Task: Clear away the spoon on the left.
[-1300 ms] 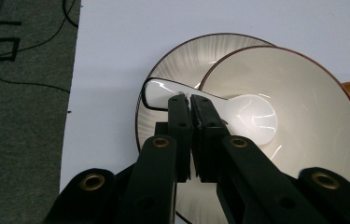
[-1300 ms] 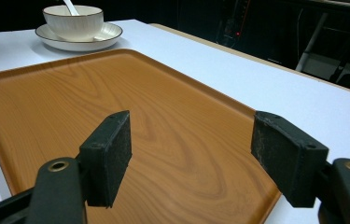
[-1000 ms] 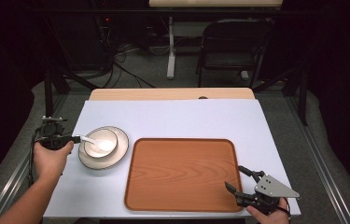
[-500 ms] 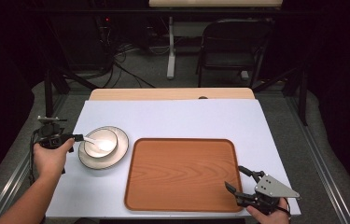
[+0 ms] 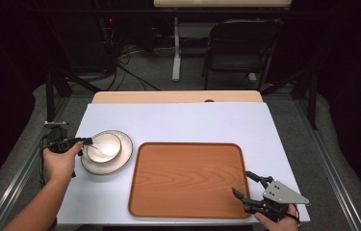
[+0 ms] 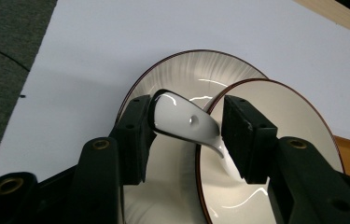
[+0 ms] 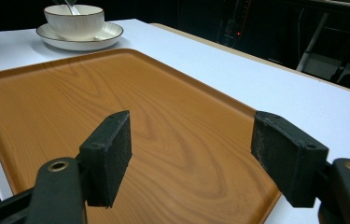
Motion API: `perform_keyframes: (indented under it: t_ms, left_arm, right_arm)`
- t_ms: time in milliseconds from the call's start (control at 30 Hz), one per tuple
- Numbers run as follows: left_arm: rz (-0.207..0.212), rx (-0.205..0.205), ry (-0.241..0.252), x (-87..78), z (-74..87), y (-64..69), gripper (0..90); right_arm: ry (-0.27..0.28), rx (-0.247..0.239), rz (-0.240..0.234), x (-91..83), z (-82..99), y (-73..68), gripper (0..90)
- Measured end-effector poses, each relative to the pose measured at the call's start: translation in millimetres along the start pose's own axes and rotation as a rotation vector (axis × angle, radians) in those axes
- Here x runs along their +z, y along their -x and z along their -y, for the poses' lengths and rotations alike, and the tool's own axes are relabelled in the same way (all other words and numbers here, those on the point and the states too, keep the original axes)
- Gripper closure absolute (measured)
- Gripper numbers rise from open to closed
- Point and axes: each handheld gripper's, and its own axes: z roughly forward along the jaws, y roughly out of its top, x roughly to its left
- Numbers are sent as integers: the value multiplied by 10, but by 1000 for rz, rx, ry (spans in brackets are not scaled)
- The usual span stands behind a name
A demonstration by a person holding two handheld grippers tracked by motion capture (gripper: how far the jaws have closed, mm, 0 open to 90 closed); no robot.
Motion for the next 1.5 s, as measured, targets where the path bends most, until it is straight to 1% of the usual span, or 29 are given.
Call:
perform_keyframes:
  t_ms: [200, 400, 533, 600, 667, 933, 1033, 1100, 1367, 1400, 1500]
  left_arm:
    - [6, -10, 18, 50, -6, 8, 536]
    - [18, -17, 37, 48, -14, 0, 578]
    - [19, -17, 34, 47, -20, -4, 589]
    - [19, -10, 31, 39, -27, -5, 601]
    - [24, -16, 37, 35, -33, 5, 614]
    - [28, 13, 54, 6, -59, 59, 662]
    - [33, 17, 66, -2, -70, 93, 686]
    - [36, 29, 68, -12, -79, 122, 698]
    - [63, 64, 81, -40, -103, 228, 777]
    - [68, 62, 82, -39, -103, 248, 785]
    - [69, 74, 78, -38, -109, 276, 802]
  right_arm:
    - [-2, -1, 0, 1, 1, 0, 287]
    - [-2, 0, 0, 2, 1, 0, 288]
    - [-3, -3, 0, 5, 0, -1, 287]
    - [-3, -2, 0, 5, 1, -1, 287]
    - [-3, 0, 0, 4, 1, 0, 287]
    - [-2, 0, -1, 4, 1, 0, 287]
    - [-2, 1, -1, 4, 2, 1, 287]
    - [-2, 1, -1, 4, 1, 1, 287]
    - [0, 1, 0, 1, 1, 1, 287]
    - [0, 1, -1, 2, 1, 1, 287]
    - [0, 0, -1, 1, 1, 1, 287]
